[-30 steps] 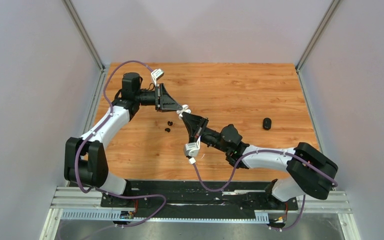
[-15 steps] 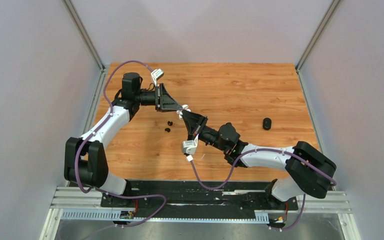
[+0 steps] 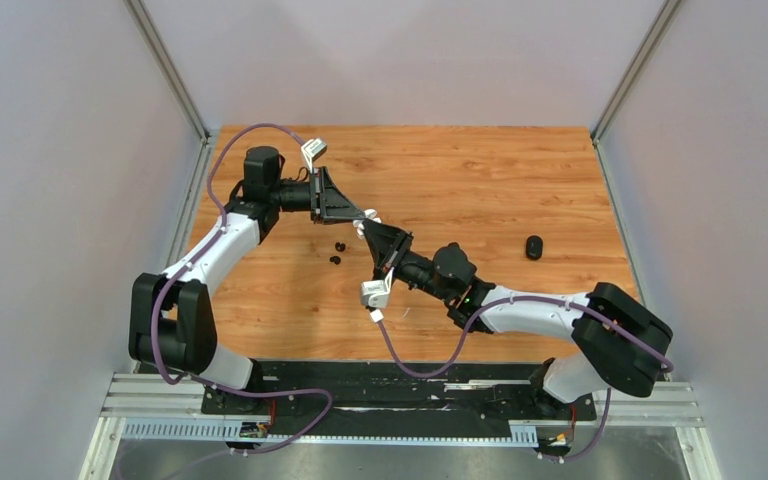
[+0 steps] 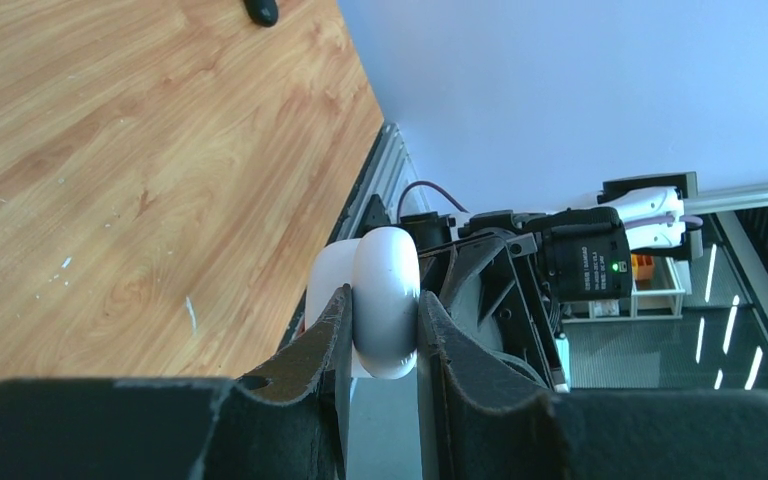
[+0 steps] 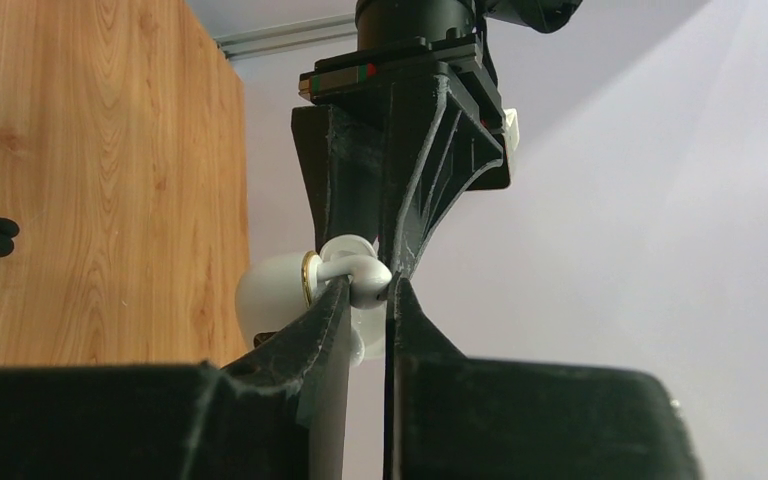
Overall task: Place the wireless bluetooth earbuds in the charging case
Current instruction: Place the earbud in the charging case.
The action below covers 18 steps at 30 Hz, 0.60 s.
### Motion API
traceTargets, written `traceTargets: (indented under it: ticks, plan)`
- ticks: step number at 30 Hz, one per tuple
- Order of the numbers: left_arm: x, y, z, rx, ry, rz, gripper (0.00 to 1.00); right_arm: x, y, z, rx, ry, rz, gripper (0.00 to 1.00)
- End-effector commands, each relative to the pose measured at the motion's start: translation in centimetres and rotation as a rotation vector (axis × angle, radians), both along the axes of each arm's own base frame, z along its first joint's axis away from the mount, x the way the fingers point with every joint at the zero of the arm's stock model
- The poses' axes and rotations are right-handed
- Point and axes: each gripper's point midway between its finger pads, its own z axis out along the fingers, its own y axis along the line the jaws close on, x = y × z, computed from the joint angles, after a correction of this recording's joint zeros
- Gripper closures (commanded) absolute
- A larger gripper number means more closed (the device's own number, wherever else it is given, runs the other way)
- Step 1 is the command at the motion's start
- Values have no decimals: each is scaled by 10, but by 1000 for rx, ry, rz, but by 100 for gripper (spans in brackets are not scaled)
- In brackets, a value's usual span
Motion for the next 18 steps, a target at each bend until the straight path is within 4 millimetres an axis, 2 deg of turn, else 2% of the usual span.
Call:
traceTargets:
  ticks: [1,3,5,15,18]
  plan:
    - [-7,-3,16,-42,-29,-46,100,5,0,-9,-77,27,-28,87]
    - [-7,-3,16,-43,-29,-46,100,5,0,-11,-92,31,-31,80]
    - [-7,-3,16,-43,-30,-45,100,6,-1,-12,-104,37,-37,77]
    - [-8,-3,16,-42,-30,-42,100,6,-2,-18,-154,73,-40,77]
    - [-7,-3,15,-41,-23,-38,100,5,-3,-16,-165,72,-38,80]
